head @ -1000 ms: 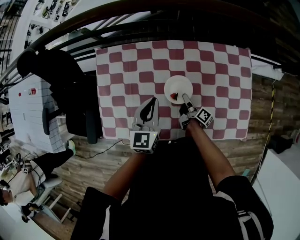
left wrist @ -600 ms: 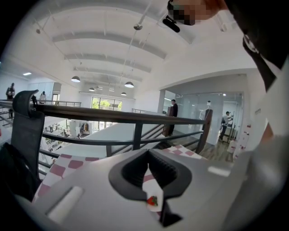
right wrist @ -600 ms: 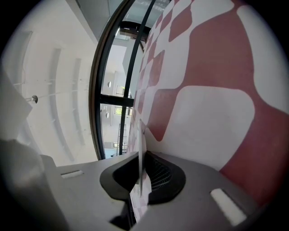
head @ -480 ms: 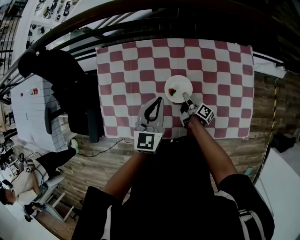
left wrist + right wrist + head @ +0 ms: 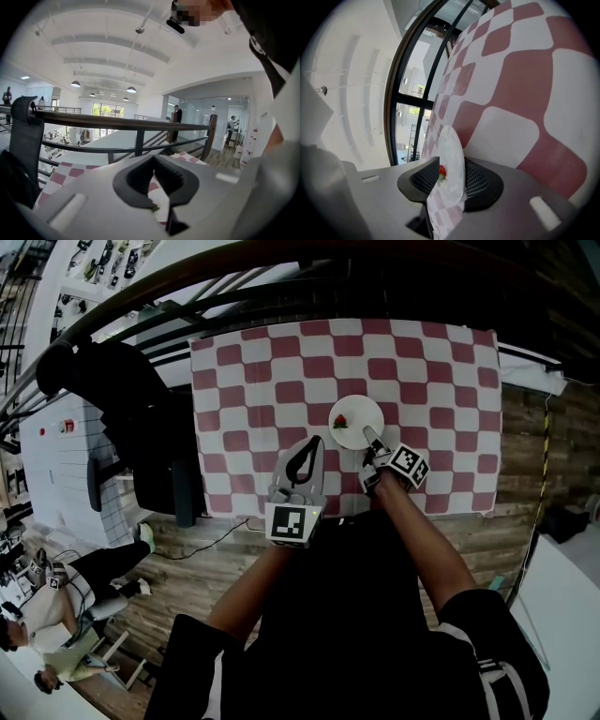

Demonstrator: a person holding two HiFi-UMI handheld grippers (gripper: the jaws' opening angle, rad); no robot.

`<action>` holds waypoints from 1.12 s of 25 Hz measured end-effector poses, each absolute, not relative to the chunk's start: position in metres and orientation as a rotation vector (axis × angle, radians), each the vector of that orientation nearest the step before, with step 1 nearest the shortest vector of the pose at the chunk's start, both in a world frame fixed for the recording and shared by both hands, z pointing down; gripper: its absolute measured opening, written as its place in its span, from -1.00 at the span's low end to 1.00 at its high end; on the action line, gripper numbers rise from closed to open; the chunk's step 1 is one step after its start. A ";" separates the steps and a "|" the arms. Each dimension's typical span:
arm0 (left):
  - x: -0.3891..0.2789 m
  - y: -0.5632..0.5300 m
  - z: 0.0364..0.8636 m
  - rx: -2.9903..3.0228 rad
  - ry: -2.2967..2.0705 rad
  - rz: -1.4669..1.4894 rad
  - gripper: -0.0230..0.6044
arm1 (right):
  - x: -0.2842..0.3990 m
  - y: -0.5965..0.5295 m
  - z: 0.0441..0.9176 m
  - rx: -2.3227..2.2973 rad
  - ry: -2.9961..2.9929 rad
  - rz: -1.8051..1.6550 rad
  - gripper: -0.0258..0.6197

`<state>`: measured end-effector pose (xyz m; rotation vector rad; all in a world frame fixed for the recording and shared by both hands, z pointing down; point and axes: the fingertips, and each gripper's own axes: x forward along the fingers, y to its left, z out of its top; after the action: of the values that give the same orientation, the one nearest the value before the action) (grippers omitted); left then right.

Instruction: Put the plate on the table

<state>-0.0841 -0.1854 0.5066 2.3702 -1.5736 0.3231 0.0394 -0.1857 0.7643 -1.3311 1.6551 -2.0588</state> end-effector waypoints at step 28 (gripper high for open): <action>-0.083 -0.154 0.499 2.356 -1.568 0.305 -0.90 | 0.041 -0.172 0.644 -1.438 2.202 -1.759 -0.33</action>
<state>-0.0835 -0.1539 0.4988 2.3557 -1.5679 0.3050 0.0414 -0.1723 0.6437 -1.4381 2.2016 -1.7585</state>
